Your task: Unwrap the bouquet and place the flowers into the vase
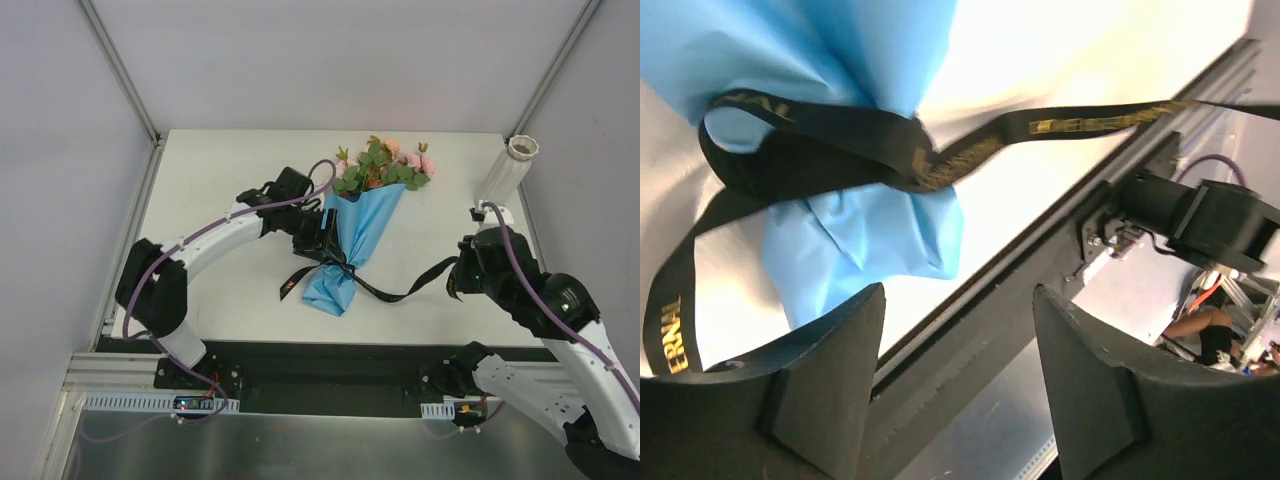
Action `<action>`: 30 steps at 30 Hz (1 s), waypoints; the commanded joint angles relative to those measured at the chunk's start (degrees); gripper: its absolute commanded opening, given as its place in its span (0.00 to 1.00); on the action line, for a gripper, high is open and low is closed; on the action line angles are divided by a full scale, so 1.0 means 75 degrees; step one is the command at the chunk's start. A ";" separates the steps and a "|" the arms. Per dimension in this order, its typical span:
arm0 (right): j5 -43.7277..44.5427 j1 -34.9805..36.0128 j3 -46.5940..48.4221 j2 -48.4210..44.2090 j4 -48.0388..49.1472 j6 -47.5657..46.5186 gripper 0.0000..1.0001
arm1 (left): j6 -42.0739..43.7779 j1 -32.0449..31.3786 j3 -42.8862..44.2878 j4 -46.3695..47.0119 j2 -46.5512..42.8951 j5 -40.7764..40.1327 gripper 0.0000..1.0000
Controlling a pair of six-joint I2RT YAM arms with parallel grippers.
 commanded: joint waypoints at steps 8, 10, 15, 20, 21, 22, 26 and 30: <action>0.0080 -0.0590 -0.1387 0.1833 0.0336 0.0335 0.01 | 0.0136 0.1488 -0.1288 -0.1025 -0.1879 -0.1045 0.49; -0.0223 -0.0789 -0.1539 0.2116 0.0466 0.0266 0.01 | 0.0240 0.1830 -0.1394 -0.1048 -0.1703 -0.0974 0.53; -0.1673 -0.0954 -0.1459 0.3252 0.1075 -0.0448 0.08 | 0.1012 0.1819 -0.1055 -0.1305 -0.0406 -0.0845 0.58; -0.2380 -0.0954 -0.1049 0.4096 0.1252 -0.0906 0.41 | 0.1669 0.1586 -0.0750 -0.1365 0.0312 -0.0705 0.59; -0.2555 -0.0954 -0.1013 0.4155 0.1310 -0.0953 0.49 | 0.1764 0.1515 -0.0727 -0.1376 0.0360 -0.0809 0.59; -0.2603 -0.0954 -0.0978 0.4214 0.1380 -0.1000 0.52 | 0.1857 0.1444 -0.0645 -0.1365 0.0418 -0.0880 0.59; -0.3820 -0.0837 -0.0650 0.4518 0.1859 -0.1059 0.61 | 0.2314 0.1175 -0.0189 -0.1353 0.0839 -0.1021 0.56; -0.4923 -0.0184 -0.0182 0.4987 0.2201 -0.1410 0.63 | 0.2736 0.1034 0.0292 -0.1318 0.1145 -0.1185 0.52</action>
